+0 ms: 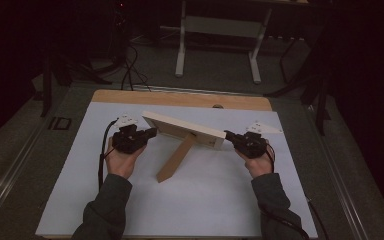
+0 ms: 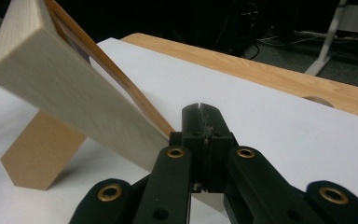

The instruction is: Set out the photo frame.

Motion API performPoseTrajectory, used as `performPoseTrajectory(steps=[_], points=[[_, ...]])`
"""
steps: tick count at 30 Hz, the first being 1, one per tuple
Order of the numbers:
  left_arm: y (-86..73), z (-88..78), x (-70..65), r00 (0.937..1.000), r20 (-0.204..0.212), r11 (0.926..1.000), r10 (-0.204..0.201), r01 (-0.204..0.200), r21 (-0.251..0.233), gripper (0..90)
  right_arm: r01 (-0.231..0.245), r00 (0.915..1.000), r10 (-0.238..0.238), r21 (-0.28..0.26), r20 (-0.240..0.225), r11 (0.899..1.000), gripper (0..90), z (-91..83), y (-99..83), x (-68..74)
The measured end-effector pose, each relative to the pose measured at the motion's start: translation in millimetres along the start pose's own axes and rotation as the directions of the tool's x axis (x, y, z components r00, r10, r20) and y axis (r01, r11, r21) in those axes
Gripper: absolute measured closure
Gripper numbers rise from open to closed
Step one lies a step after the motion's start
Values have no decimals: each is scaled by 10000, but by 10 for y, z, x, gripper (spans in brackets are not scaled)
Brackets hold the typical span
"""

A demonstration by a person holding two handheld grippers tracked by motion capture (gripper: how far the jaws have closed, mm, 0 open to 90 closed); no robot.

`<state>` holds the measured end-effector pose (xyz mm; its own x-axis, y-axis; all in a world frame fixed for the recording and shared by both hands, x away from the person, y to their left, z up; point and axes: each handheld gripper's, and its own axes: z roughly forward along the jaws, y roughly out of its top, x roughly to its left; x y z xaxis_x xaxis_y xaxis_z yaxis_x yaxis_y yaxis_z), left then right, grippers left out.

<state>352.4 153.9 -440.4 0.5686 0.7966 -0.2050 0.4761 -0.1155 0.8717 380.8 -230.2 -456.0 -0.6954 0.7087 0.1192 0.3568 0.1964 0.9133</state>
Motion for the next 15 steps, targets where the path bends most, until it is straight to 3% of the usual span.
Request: performPoseTrajectory(steps=[9,15], points=[[54,131,-17,9997,-238,10000,-69,68,-53,900,-46,9998,47,43,-176,10000,896,70,42,9],[97,174,-41,9996,-268,9999,131,-129,64,900,70,9995,-67,101,-319,9999,896,89,85,15]])
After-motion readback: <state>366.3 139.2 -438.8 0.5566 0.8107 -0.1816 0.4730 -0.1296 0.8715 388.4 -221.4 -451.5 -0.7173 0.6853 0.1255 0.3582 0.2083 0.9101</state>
